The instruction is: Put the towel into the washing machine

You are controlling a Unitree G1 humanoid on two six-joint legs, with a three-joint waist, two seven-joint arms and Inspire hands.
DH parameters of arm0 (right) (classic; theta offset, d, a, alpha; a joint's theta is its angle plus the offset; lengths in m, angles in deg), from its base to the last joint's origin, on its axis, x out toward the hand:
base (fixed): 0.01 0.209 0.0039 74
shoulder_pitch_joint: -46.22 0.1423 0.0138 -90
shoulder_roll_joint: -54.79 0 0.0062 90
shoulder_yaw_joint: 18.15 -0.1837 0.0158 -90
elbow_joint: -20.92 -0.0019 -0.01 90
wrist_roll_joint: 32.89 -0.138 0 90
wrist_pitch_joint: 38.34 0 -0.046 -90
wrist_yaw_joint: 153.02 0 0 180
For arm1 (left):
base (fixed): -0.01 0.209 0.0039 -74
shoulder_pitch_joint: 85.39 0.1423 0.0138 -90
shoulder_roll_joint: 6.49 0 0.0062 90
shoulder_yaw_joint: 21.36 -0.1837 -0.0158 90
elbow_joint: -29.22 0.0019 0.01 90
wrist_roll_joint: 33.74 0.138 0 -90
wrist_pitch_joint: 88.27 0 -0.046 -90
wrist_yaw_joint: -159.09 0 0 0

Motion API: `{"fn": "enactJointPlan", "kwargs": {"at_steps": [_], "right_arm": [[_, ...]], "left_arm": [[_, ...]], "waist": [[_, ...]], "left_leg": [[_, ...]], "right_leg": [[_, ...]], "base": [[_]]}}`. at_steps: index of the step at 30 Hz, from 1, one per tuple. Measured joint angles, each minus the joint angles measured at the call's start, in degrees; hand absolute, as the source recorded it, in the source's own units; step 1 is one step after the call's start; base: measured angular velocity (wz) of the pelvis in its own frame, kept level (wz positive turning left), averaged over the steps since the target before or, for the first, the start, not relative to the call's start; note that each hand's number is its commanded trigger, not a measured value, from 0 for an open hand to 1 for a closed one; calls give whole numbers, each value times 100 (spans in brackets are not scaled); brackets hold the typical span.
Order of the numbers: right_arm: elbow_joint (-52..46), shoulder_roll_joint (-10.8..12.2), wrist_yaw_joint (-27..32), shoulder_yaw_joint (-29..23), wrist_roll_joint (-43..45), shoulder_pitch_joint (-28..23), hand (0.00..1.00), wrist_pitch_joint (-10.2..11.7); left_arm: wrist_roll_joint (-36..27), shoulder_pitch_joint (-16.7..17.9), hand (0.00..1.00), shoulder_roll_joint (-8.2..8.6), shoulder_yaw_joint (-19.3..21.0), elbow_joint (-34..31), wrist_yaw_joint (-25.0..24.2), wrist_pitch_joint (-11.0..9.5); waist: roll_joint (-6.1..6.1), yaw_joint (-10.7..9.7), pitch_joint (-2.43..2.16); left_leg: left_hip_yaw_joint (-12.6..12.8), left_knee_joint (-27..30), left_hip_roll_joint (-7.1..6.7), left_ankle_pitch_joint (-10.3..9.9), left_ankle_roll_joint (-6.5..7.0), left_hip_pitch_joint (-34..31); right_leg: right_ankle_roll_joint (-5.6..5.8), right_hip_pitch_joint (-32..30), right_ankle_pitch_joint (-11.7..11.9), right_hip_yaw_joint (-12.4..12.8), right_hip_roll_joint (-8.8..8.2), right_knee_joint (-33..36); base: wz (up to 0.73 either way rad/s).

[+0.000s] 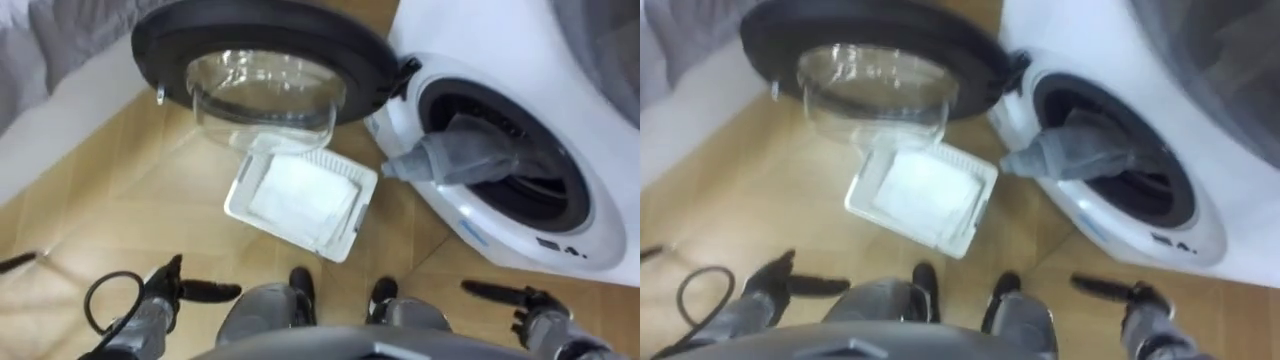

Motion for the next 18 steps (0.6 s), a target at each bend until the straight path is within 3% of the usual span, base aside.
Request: {"fn": "enactJointPlan", "kwargs": {"at_steps": [8,18], "right_arm": [[-125,282,-258,198,752,-263,0,1],[-112,337,-632,105,1403,-239,0,-50]], "left_arm": [[173,381,0,127,349,-19,113,-15],[412,457,0,235,649,-21,153,162]], "waist": [[-159,-93,-50],[-204,-122,-11]], "left_leg": [[6,-368,3,48,-108,744],[69,-552,-15,33,-136,1278]], "right_leg": [[-41,728,8,21,124,-343],[-37,1168,6,122,161,-459]], "base": [[-2],[-4]]}}
